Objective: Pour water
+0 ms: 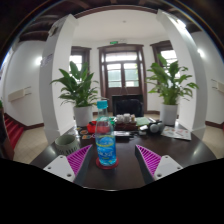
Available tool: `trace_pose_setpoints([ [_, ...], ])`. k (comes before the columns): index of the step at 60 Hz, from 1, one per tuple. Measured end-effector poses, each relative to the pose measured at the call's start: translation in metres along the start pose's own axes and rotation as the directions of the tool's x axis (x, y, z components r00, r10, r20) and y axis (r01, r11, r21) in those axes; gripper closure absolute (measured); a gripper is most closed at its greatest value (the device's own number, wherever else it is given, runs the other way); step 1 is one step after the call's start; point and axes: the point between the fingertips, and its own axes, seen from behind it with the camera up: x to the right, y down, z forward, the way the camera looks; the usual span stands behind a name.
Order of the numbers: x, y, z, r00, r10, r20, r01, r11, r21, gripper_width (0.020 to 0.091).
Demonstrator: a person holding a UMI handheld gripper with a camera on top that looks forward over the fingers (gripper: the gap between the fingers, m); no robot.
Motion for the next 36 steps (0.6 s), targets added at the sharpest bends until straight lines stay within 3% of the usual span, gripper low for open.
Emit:
trace_pose_setpoints([
  [16,0.041,-0.031,-0.077,0.984,0.018,-0.176,-0.014,1.000,0.024,0.0247],
  [36,0.055,-0.046,-0.102,0.974,0.012,-0.227,0.000,0.999,0.054,0.0248],
])
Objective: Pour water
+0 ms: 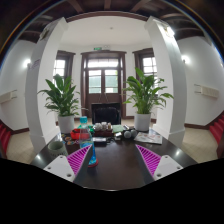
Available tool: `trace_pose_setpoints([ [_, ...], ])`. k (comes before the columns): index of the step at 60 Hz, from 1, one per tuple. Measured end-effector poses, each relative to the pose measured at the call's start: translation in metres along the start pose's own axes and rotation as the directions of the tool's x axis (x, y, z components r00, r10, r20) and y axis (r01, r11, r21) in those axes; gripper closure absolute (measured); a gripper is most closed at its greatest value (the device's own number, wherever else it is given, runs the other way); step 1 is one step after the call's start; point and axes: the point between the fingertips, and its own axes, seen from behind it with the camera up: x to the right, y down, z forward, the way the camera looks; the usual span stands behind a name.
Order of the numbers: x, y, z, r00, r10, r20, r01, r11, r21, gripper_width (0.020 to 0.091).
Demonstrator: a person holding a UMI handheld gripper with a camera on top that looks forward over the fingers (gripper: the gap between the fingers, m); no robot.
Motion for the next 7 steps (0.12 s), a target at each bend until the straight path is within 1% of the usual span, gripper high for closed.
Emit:
trace_pose_setpoints([
  [7,0.0016,-0.0029,-0.0034,1.000,-0.003,-0.014,0.004,1.000,0.010,0.0247],
])
